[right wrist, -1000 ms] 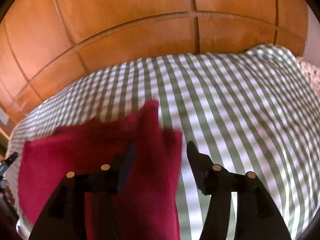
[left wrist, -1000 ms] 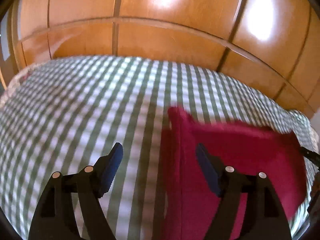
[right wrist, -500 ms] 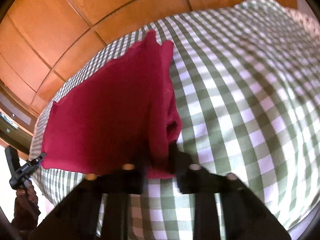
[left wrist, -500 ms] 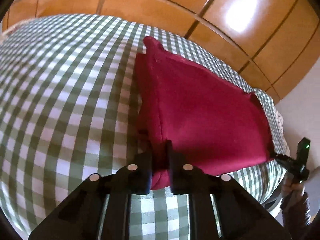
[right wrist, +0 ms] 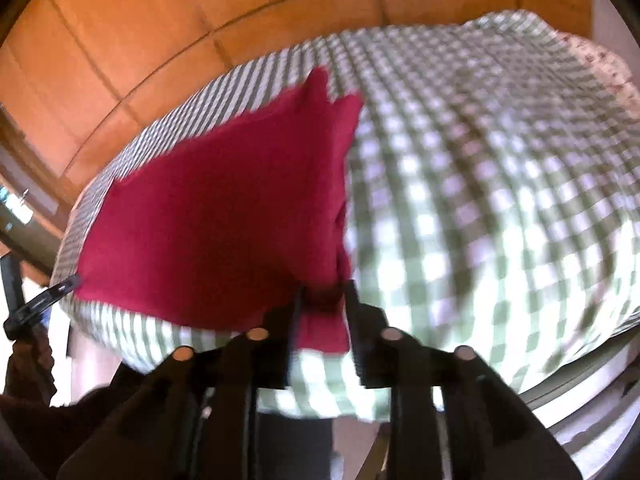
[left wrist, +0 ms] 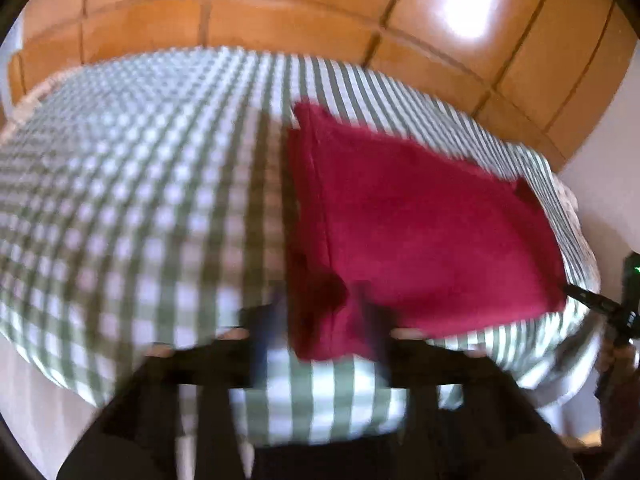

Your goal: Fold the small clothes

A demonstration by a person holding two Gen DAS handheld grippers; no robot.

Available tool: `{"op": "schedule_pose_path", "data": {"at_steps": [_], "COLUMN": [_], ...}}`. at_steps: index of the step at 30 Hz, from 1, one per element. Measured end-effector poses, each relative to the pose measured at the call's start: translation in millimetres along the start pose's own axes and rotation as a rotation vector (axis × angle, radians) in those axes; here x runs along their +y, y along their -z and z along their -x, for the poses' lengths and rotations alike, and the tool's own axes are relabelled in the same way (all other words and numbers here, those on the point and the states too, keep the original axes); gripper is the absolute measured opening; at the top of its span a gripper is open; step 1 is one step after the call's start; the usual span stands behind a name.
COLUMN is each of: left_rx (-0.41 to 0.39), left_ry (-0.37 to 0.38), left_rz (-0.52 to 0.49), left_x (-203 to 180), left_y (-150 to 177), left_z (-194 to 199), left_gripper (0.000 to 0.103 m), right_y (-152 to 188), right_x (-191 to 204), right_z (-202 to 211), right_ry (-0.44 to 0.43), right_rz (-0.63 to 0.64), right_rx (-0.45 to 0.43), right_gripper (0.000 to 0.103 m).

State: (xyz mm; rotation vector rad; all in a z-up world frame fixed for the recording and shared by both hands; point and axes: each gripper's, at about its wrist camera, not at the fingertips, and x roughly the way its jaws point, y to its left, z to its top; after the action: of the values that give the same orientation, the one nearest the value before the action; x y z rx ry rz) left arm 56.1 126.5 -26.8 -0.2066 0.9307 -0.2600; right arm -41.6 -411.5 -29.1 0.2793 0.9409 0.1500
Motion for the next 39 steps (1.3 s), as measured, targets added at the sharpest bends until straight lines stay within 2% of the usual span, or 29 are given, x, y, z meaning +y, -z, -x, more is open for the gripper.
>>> {"op": "schedule_pose_path", "data": {"at_steps": [2, 5, 6, 8, 12, 13, 17, 19, 23, 26, 28, 32, 39], "left_rx": [-0.057, -0.117, -0.133, -0.142, -0.118, -0.106, -0.034, -0.005, -0.052, -0.088, -0.112, -0.125, -0.13], "left_ry": [-0.01, -0.012, -0.013, -0.02, -0.039, -0.054, -0.155, -0.151, -0.185, -0.186, -0.185, -0.179, -0.191], "left_rz": [0.008, -0.011, -0.029, -0.054, -0.094, -0.111, -0.126, -0.093, -0.105, -0.113, -0.116, -0.119, -0.135], "left_x": [-1.8, -13.2, -18.9, -30.9, -50.9, -53.9, -56.5, -46.3, -56.6, -61.4, -64.1, -67.5, -70.4], "left_y": [-16.9, -40.3, -49.3, -62.5, -80.3, -83.8, -85.4, -81.1, -75.8, -70.8, -68.7, -66.2, -64.6], "left_z": [-0.5, -7.2, -13.0, -26.8, -66.6, -78.5, -122.1, -137.0, -121.2, -101.6, -89.0, -79.1, -76.9], "left_gripper": [0.06, 0.06, 0.06, 0.057, 0.056, 0.051, 0.051, 0.051, 0.051, 0.059, 0.061, 0.061, 0.061], "right_y": [-16.7, -40.7, -46.0, -56.8, -72.3, -76.3, -85.7, -87.8, -87.0, -85.5, -86.8, -91.7, -110.8], "right_x": [7.0, 34.2, 44.7, 65.6, 86.8, 86.2, 66.0, 47.1, 41.2, 46.1, 47.7, 62.4, 104.5], "right_z": [1.2, -7.7, -13.7, -33.8, -74.1, -86.4, -123.4, -135.2, -135.7, -133.9, -133.2, -129.1, -129.6], "right_ry": [0.009, 0.01, 0.014, 0.034, 0.093, 0.11, 0.183, 0.149, 0.131, 0.143, 0.153, 0.185, 0.142], "right_rz": [0.014, 0.081, 0.113, 0.172, 0.25, 0.254, 0.234, 0.183, 0.163, 0.173, 0.173, 0.189, 0.291], "right_rx": [-0.048, -0.099, -0.106, -0.096, -0.077, -0.066, -0.047, -0.06, -0.095, -0.097, -0.091, -0.071, -0.081], "right_gripper": [0.044, 0.048, 0.054, 0.056, 0.059, 0.059, 0.06, 0.06, 0.062, 0.062, 0.062, 0.065, 0.064]}}
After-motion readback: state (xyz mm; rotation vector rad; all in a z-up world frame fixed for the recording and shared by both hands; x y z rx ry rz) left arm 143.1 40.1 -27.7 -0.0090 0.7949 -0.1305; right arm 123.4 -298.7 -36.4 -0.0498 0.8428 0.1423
